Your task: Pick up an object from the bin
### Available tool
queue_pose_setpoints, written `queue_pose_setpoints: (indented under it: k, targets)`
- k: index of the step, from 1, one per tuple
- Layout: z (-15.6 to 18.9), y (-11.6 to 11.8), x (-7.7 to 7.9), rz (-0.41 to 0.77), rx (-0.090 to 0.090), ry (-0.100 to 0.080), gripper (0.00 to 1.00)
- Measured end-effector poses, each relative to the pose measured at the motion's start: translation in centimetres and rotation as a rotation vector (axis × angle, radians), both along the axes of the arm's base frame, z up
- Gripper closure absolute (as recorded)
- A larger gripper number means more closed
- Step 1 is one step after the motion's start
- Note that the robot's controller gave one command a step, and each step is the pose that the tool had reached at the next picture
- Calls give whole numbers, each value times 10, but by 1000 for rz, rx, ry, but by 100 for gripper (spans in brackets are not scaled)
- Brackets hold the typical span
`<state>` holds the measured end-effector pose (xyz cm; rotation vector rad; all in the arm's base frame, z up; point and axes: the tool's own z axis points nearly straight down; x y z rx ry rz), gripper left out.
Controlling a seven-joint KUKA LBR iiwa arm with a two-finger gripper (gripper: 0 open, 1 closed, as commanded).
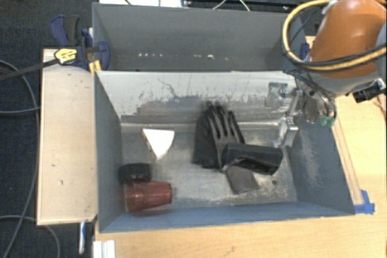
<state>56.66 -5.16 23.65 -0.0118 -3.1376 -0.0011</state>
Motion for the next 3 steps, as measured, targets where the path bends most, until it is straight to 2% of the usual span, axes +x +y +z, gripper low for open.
queue_pose_setpoints:
  k: [1,2,3]
  targets:
    - [4,0,2,2,-1,-8,0]
    - [-115,37,-16,22,0,-8,0]
    - [-92,57,-25,-144,0,-9,0]
